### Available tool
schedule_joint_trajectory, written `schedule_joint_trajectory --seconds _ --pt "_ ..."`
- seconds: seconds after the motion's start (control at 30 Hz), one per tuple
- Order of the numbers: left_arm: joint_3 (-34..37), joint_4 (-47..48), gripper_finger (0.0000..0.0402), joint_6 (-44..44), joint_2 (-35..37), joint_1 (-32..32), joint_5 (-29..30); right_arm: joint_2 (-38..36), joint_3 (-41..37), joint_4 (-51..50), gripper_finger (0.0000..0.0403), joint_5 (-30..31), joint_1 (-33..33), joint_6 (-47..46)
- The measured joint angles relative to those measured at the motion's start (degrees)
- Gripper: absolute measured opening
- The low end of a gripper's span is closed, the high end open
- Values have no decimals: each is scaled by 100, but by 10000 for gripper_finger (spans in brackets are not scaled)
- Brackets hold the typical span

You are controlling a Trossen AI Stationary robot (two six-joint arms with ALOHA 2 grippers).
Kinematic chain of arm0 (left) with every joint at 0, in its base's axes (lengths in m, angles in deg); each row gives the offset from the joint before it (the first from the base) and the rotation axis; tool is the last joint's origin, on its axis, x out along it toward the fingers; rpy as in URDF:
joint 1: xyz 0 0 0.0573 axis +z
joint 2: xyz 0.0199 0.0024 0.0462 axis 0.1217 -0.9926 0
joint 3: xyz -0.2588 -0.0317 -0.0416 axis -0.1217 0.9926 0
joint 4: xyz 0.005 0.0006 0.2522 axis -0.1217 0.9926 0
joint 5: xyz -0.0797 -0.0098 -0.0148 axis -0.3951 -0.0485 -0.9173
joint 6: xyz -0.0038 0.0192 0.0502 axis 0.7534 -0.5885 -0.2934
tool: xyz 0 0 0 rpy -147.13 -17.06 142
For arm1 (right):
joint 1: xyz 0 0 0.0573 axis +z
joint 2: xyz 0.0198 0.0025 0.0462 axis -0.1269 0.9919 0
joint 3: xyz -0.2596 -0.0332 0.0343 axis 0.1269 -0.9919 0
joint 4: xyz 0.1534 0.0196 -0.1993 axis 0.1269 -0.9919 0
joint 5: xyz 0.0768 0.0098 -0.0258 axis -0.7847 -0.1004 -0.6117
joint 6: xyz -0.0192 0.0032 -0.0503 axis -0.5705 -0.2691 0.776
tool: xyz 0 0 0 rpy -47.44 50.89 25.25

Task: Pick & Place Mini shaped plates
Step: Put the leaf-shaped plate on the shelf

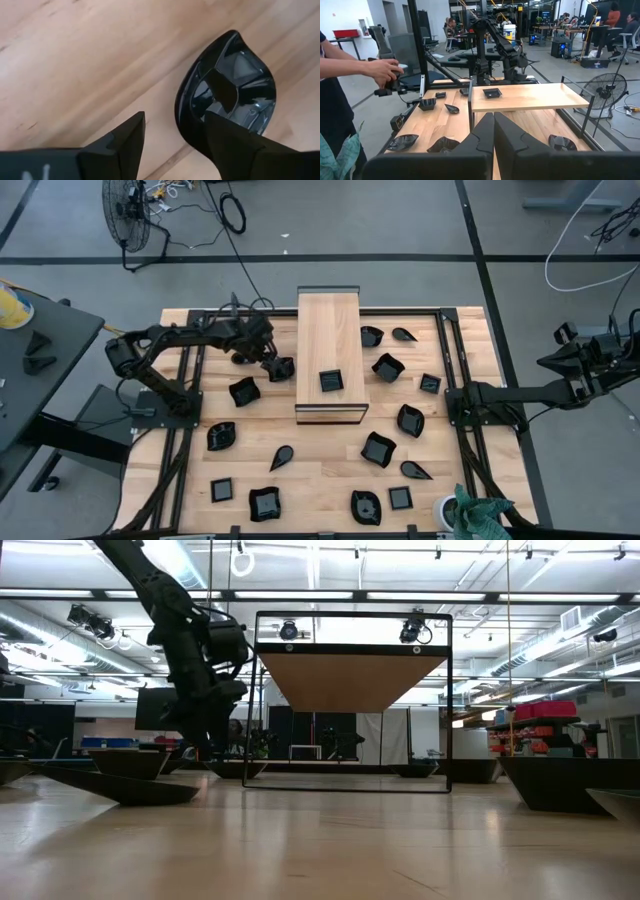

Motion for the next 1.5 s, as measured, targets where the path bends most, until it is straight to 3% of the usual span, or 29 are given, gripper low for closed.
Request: schedule_joint_trajectory --seconds 0.67,1.17,1.5 --pt "0 -543 204 299 -474 -83 -165 0 0 0 10 0 0 0" --pt "0 -551 95 446 -474 -83 -146 0 2 0 10 0 0 0" --pt "0 -551 48 446 -474 -153 -37 0 2 0 10 0 -1 0"
